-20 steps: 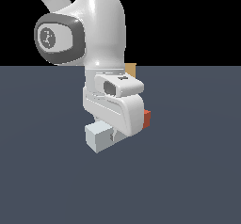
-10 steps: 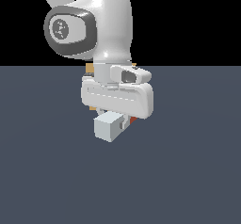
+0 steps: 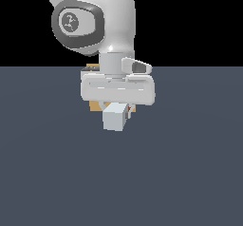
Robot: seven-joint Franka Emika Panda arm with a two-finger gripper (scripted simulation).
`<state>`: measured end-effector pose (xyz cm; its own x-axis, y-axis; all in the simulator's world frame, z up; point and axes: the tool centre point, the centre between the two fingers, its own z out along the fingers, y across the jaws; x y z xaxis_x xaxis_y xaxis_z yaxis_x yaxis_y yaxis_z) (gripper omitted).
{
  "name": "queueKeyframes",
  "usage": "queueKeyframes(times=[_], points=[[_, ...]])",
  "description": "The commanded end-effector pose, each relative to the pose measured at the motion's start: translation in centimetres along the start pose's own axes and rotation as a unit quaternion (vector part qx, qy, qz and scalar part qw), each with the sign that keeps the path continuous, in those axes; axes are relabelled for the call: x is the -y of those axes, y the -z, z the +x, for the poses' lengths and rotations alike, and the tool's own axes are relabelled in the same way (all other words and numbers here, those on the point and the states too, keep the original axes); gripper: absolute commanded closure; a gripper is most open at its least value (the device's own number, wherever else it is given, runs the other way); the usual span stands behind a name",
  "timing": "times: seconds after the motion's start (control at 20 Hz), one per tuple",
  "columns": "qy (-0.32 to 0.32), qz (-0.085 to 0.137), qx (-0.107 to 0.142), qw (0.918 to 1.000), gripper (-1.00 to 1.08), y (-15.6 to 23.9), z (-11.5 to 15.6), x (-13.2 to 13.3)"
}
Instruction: Insert the peg into the horizontal hole in a box.
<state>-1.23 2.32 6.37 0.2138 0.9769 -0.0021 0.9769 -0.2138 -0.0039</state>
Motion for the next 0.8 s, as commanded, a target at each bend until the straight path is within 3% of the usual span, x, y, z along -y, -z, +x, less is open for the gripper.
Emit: queueKeyframes(times=[0.0, 0.35, 0.75], points=[[0.030, -0.002, -0.001, 0.9996, 1.08, 0.54, 0.53, -0.08], [0.076, -0.002, -0.001, 0.9971, 1.08, 1.00, 1.29, 0.16], [0.082, 0.000, 0.000, 0.9966, 1.08, 0.81, 1.35, 0.37]])
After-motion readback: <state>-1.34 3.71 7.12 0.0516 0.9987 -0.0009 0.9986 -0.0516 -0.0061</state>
